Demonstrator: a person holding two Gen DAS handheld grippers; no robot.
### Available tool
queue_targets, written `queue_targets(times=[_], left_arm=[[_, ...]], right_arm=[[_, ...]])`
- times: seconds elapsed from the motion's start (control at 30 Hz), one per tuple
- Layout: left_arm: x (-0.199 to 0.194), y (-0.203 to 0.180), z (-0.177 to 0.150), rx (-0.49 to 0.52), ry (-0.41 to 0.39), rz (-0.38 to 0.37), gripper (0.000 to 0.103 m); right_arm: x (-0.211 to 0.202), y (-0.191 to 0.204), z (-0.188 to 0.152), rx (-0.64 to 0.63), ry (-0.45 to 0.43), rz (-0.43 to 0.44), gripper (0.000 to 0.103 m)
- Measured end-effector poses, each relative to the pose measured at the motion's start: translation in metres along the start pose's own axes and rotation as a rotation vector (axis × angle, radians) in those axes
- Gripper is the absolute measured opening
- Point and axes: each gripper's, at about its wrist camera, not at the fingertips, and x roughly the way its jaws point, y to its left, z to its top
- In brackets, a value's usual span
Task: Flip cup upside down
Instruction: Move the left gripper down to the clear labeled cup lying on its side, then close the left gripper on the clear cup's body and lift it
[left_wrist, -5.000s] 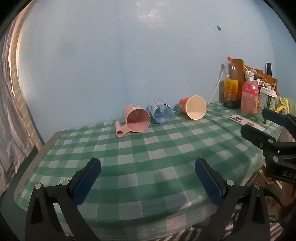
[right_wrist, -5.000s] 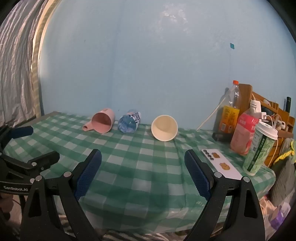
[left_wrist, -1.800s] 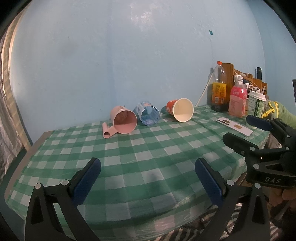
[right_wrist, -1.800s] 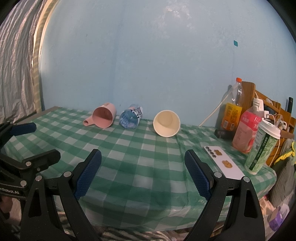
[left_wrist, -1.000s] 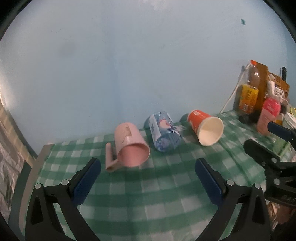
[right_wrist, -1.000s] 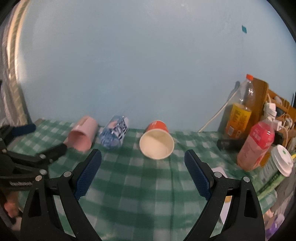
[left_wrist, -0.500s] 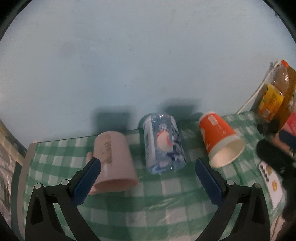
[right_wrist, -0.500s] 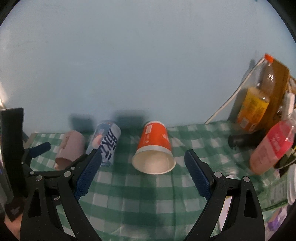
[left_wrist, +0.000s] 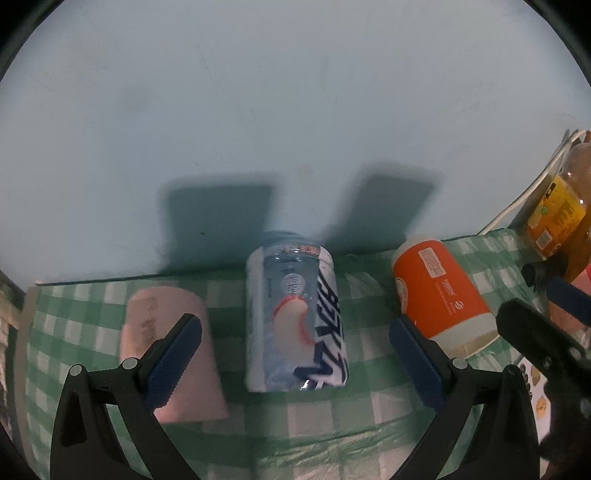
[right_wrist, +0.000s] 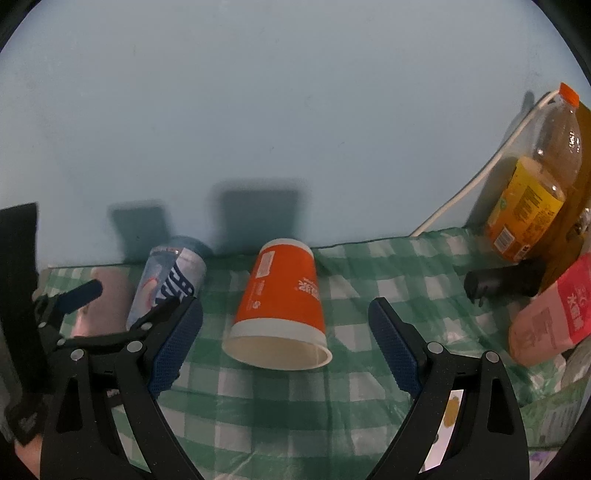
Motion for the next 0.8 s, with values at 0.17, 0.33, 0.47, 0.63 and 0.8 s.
queue_targets(times=[0.17, 0.33, 0.47, 0.63, 0.8], left_arm=[[0.021, 0.003, 0.004, -0.014, 0.059, 0.02, 0.101], [0.039, 0.008, 0.006, -0.037, 0.118, -0.009, 0.085], [0.043, 0.006, 0.006, -0.02, 0.118, -0.002, 0.079], [0.046, 0.004, 0.006, -0.005, 0.121, -0.013, 0.072], [0.045, 0.006, 0.006, -0.018, 0.109, -0.026, 0.071]], right_arm=[[0.007, -0.002, 0.003, 0.01, 0.017, -0.001, 0.09], [0.012, -0.001, -0.001, 0.011, 0.032, 0.007, 0.09], [0.017, -0.003, -0.002, 0.019, 0.043, 0.004, 0.09], [0.016, -0.004, -0.004, 0.03, 0.05, 0.012, 0.09], [0.012, -0.003, -0.005, 0.036, 0.045, 0.02, 0.09]])
